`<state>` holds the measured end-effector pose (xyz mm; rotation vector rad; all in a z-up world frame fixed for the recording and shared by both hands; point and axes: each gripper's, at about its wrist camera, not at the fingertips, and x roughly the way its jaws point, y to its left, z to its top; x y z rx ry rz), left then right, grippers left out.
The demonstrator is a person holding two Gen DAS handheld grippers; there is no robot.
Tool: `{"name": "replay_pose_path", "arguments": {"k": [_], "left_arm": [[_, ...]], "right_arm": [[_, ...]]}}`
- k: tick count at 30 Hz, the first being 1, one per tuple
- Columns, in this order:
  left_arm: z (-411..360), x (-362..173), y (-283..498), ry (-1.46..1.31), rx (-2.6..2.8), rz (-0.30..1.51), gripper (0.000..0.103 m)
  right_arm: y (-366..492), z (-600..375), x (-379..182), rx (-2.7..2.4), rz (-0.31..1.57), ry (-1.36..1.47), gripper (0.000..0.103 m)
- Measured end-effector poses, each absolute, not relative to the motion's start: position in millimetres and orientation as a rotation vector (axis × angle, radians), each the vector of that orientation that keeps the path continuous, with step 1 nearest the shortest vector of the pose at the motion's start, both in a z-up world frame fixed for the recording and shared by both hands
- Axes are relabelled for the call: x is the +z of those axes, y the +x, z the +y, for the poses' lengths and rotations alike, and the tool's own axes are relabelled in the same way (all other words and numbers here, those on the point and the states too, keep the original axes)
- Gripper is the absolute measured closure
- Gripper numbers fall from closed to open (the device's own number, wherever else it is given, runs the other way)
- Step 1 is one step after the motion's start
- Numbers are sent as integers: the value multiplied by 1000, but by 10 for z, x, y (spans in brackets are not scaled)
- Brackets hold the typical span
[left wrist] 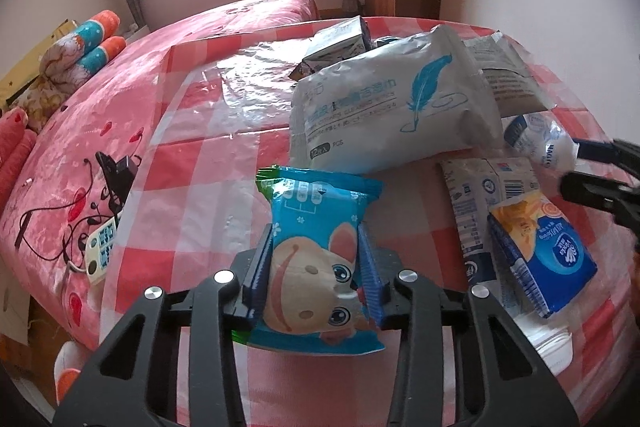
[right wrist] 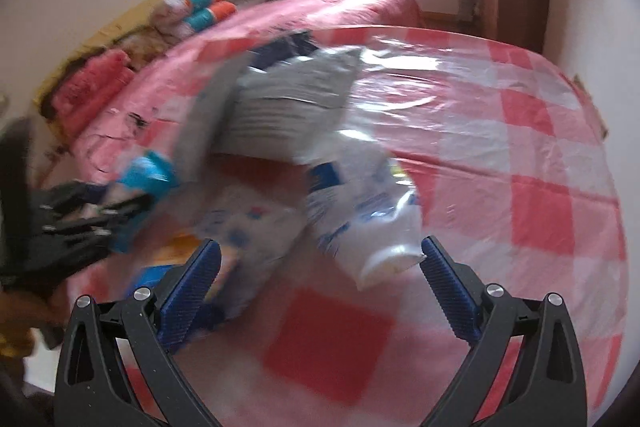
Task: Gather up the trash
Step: 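Grasp the snack packet with left tool while right tool grasps the blue Vinda tissue pack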
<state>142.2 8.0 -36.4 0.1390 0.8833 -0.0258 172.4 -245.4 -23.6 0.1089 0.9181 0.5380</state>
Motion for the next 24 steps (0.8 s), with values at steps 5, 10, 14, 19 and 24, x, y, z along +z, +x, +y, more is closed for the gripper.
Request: {"name": "replay_pose_path", "arguments": {"k": [5,10,14,19,24], "left_arm": [[127,-366,1345,110,-13,876,62],[185,-363,1267,85,3,877,63],[231,-359,1193,68,9,880,63],[277,-358,1090,50,8,881,63],[349,-355,1003,27,7,884,63]], "right_arm": [[1553,-2285,-179,655,951,220,5],[1375,-1944,-183,676,950,138,7],[1318,-1798,-204,643,926,82,26],[1371,-1885,-284,604,911,107,35],[1398,-1900,-312,593,892,88,37]]}}
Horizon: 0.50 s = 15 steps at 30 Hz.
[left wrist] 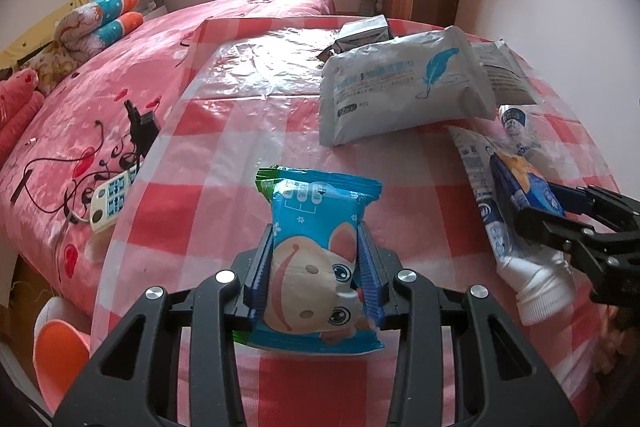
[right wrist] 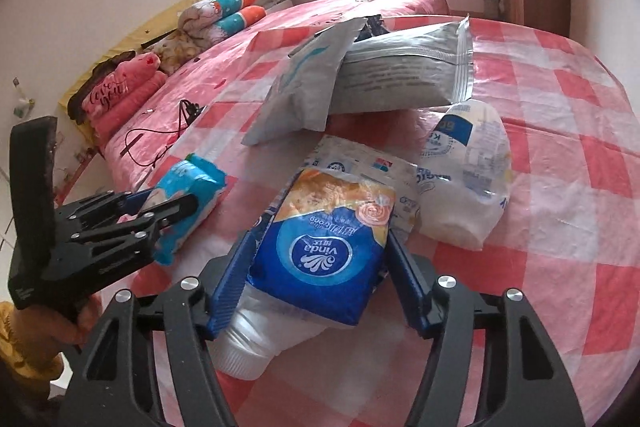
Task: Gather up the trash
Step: 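Grasp the snack packet with left tool while right tool grasps the blue Vinda tissue pack, then carry both items over the orange bucket and open both tools to drop them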
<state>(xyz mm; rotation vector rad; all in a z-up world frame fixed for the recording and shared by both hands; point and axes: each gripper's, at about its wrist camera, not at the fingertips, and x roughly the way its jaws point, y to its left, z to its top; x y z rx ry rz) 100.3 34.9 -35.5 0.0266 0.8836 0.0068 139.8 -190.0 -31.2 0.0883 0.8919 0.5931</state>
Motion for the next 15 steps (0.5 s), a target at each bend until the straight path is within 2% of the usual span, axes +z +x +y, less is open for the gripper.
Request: {"name": "replay_pose_path", "arguments": {"k": [5,15], "left_arm": [[410,-355,901,3,-2,885,63],[641,-335,682,-106,-39,888,63]], "right_arm": [[1382,-1891,-328,577,876,60,38],[1247,-1890,-274,553,818,64,50]]}}
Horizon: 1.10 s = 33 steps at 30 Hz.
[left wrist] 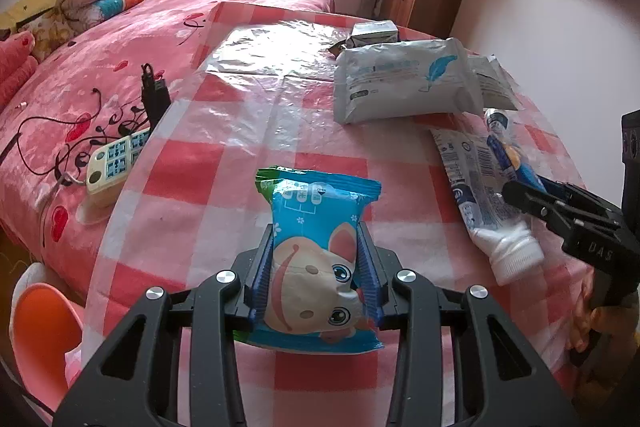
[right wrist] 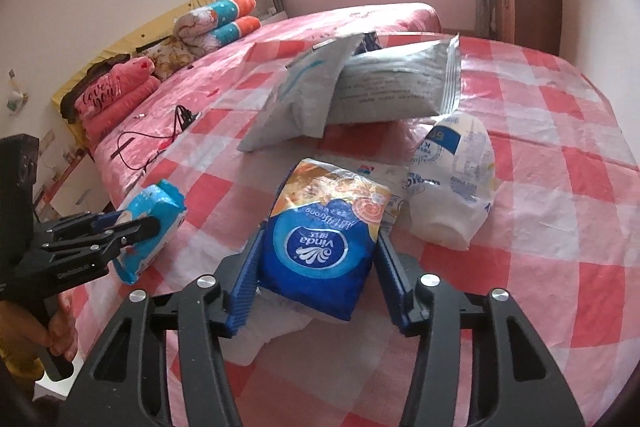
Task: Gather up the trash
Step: 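Carry both items over the orange bucket and open both tools to drop them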
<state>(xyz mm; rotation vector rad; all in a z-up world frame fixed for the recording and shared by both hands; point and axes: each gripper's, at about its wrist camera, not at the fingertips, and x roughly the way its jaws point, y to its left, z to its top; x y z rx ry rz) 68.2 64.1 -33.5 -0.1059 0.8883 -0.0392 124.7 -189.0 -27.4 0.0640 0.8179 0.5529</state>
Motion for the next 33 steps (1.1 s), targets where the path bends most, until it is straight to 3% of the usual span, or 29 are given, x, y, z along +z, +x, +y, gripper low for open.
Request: {"name": "replay_pose_path", "arguments": {"k": [19,33], "left_arm": [[1083,-189,325,-210,-71,825,63],[1718,41,-161,-286,-17,734,63]], "right_arm": [[964,-1625,8,597,789,99,53],[658,-645,154,834,839,46,53]]}}
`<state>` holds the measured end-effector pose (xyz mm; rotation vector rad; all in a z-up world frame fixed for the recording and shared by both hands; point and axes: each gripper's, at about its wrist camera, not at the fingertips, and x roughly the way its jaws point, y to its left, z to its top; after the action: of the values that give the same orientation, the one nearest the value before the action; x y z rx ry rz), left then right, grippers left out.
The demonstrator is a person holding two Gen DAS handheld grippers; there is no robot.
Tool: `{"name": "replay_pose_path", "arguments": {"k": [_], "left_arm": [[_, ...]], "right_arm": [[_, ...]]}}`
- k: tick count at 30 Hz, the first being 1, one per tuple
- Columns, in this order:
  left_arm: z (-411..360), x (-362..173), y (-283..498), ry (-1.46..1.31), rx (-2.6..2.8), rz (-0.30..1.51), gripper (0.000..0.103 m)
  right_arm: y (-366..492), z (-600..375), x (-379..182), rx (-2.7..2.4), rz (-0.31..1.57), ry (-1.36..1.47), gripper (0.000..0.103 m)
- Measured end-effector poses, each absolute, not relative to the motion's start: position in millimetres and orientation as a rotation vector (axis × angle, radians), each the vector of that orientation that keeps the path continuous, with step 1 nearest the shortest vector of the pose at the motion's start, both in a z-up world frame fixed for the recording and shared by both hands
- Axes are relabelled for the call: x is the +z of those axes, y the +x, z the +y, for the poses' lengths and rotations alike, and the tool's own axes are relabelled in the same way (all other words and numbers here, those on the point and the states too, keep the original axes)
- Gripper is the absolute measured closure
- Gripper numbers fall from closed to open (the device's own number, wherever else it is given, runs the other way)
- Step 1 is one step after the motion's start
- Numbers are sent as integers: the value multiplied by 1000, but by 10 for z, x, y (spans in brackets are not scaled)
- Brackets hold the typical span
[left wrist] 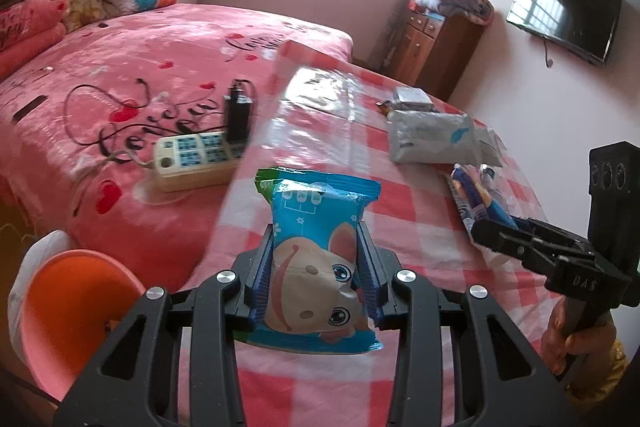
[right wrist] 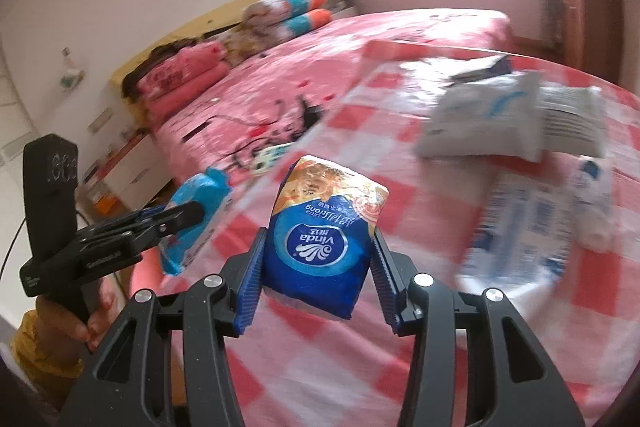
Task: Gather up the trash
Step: 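Carry both items over the orange bucket and open both tools to drop them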
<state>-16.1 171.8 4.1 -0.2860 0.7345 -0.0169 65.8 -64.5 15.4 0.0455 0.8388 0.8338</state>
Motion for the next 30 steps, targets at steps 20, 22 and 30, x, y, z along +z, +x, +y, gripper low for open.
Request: {"name": "replay_pose_path", "arguments": {"k": [20,22,30], "left_arm": [[3247,-465,-1079,-466,372,788,63],[3353,-571,-1123,-488,397,803,63],[3575,-730,-1230,-503,532,808,25]], "right_arm": [[-90,1304,78,1271,913,-211,53],[-150,1466,28,1296,919,-236,48],[-157,1596,-120,1249,954,-237,19]]}}
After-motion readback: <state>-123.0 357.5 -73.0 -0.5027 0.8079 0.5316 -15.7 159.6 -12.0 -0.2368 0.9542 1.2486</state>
